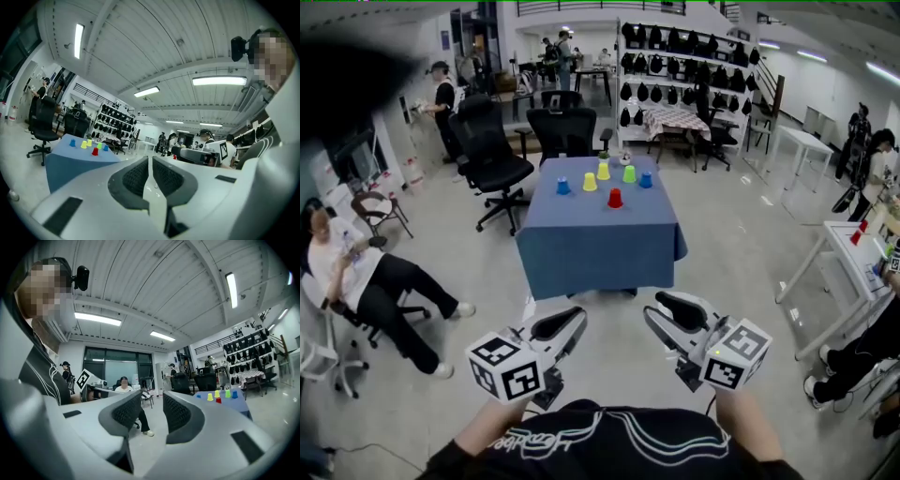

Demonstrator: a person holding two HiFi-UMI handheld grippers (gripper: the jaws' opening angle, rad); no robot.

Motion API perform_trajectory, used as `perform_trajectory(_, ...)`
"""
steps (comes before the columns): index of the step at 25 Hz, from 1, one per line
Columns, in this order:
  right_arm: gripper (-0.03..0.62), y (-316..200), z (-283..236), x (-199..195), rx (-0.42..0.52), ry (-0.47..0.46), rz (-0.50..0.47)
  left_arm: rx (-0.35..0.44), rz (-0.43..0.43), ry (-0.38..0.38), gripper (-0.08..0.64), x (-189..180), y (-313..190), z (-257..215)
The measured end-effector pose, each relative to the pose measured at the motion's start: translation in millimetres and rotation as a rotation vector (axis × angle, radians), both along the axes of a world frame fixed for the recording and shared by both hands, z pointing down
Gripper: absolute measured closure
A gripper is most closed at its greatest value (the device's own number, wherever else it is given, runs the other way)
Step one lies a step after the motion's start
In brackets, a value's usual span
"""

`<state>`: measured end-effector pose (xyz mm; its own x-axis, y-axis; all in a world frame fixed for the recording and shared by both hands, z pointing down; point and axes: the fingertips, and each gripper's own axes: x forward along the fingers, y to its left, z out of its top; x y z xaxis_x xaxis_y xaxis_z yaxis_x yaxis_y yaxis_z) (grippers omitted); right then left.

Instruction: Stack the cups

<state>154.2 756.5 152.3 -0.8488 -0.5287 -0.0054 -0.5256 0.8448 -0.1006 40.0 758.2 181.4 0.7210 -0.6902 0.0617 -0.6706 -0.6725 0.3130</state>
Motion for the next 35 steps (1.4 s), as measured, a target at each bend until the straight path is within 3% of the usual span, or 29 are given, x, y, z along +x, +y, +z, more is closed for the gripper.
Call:
perform_trajectory(8, 0.314, -34.3, -1.8, 2.1, 0.008, 0.008, 0.067, -0.01, 0.019, 0.052, 0.514, -11.4, -27.6, 5.8)
perform_trajectory(14, 0.281, -108.3, 17.2, -3.7, -0.027, 0.019, 0.114, -0.034, 0.005, 0.041, 0.512, -26.8, -92.2, 22.4)
perform_trajectory(22, 0.275, -240.3, 65.6, -50.2, -0.07, 0.116, 0.151, -0.097, 0.029, 0.057, 0.512, -67.1, -232.8, 51.7)
perform_trajectory(28, 0.275, -352.9, 99.5, -78.5, -0.166, 0.124, 0.189, -0.169, 0.07, 0.025, 0.512, -93.1, -349.9, 80.9)
perform_trajectory(35, 0.275, -466.7, 120.9, -105.5, -0.204, 0.147, 0.257, -0.215, 0.107, -0.003, 0.512, -129.0, -466.5, 108.2)
